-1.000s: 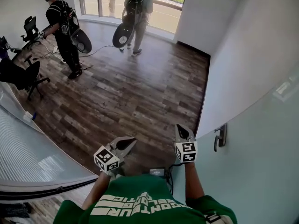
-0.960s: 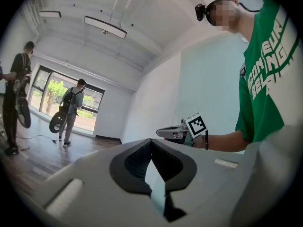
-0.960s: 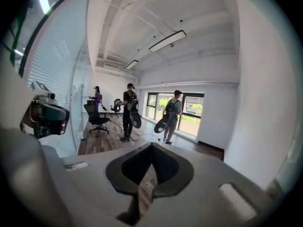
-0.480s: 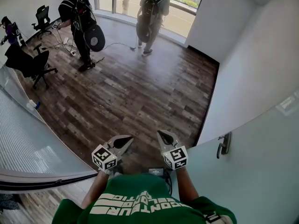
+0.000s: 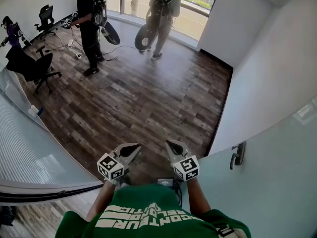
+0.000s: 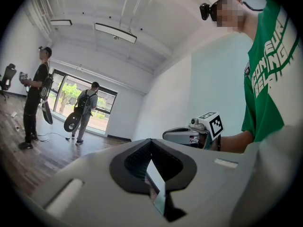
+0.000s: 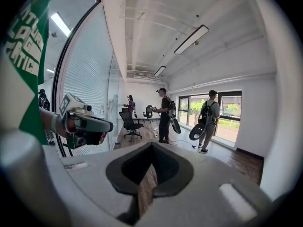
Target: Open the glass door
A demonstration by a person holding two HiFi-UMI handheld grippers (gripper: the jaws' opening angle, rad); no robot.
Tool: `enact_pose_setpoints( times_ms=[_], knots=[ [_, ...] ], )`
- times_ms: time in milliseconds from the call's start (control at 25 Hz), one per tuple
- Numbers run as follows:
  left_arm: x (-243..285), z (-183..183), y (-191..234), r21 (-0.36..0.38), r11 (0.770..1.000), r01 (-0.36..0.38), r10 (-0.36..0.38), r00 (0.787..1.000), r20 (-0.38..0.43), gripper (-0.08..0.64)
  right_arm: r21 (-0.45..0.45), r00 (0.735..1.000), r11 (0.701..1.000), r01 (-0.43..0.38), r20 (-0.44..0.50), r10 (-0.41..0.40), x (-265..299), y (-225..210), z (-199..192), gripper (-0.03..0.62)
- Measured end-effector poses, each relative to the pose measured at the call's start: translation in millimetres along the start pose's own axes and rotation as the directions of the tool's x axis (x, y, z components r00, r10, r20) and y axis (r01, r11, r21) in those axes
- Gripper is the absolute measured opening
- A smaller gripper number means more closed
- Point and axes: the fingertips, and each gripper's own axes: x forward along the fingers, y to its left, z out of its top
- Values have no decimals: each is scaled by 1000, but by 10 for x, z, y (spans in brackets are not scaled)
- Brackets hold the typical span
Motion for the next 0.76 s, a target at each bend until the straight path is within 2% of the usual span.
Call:
enact_pose_setpoints(
  times_ms=[760],
  knots=[
    [99,-62,-52,-9,1000,15,-15,1000,-11,14,14,1000,1000,-12,13,12,-48,-66,-41,-9]
  ],
)
